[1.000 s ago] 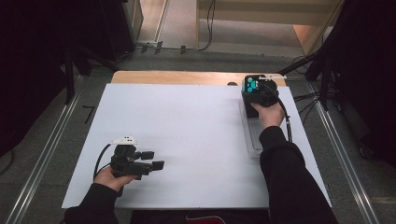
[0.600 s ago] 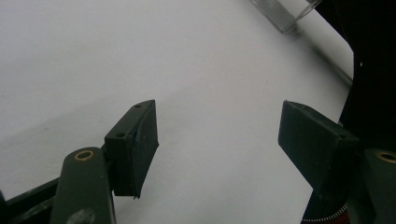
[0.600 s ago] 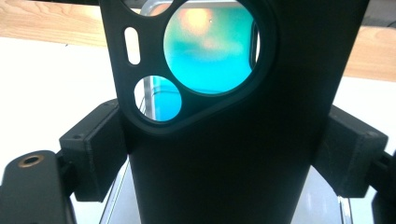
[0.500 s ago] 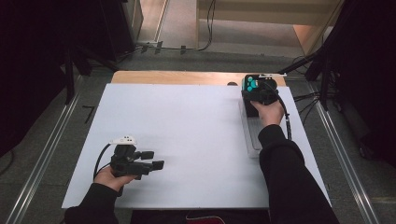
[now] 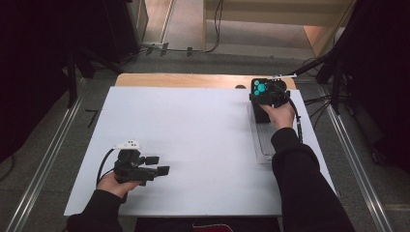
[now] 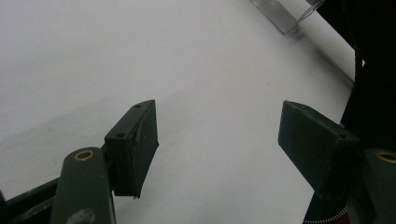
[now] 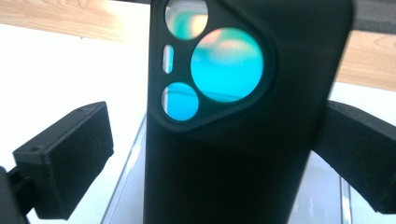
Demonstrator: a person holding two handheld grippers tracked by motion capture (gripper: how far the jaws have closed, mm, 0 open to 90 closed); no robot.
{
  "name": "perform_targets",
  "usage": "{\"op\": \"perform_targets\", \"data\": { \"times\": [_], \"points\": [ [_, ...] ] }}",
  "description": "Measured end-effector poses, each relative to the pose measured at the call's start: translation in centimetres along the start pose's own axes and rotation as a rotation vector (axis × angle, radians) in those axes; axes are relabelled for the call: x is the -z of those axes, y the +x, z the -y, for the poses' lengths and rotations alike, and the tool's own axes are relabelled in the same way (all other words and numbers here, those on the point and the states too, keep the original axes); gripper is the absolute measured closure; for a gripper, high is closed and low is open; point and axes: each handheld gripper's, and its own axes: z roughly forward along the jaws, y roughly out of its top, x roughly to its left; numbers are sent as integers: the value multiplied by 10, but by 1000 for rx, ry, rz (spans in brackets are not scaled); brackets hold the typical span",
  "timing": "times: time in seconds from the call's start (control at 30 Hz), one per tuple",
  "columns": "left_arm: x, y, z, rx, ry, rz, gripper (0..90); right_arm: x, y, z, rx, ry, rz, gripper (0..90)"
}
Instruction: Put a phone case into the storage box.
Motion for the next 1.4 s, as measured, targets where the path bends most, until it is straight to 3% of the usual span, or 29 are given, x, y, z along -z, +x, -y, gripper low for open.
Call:
{"op": "perform_targets", "data": {
  "times": [0.17,0.37,0.67,1.1,1.4],
  "points": [
    [0,0,0,1,-2,-2,286,10,2,-8,21,4,-8,0],
    [0,0,0,1,0,-3,286,24,15,-20,49,20,-30,0],
    [0,2,0,6,5,-6,286,34,46,-24,88,81,-141,0],
    [0,3,1,10,12,-3,286,43,84,-11,152,134,-280,0],
    [0,3,1,10,18,-6,285,47,97,8,174,161,-320,0]
  ]
}}
